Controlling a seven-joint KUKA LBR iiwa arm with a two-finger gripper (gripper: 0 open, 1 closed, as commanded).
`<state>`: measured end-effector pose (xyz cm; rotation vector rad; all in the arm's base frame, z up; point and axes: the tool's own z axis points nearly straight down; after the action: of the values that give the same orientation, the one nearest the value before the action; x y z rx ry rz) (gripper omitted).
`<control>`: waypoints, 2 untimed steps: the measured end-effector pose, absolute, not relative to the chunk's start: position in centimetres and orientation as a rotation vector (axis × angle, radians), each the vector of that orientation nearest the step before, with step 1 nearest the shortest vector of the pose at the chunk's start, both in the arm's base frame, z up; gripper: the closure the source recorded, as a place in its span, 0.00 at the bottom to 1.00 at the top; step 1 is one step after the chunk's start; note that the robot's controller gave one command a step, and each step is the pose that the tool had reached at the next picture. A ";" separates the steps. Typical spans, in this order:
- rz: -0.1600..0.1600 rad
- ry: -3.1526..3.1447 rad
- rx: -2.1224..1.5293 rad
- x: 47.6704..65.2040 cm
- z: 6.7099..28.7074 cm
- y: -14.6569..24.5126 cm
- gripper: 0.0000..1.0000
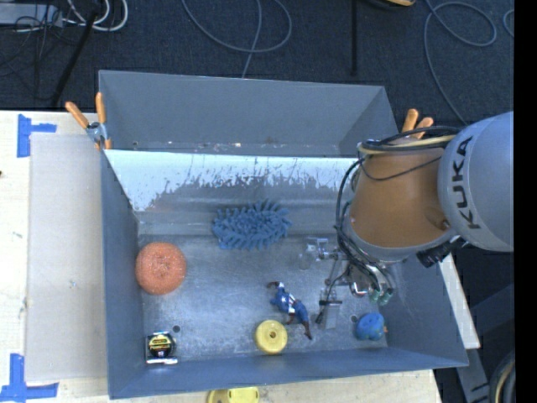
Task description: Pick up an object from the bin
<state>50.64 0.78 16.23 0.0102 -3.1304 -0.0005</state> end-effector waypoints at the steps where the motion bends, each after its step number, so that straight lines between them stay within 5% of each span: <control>1: -0.001 -3.138 0.010 50.8 16.7 0.8 0.00; 2: -0.002 -3.143 -0.103 50.4 12.8 0.5 0.00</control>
Offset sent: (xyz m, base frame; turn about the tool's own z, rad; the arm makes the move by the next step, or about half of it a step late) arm -0.0116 -0.0073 -0.0864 0.1534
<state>50.36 0.47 12.84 -0.1027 -3.1428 -0.0017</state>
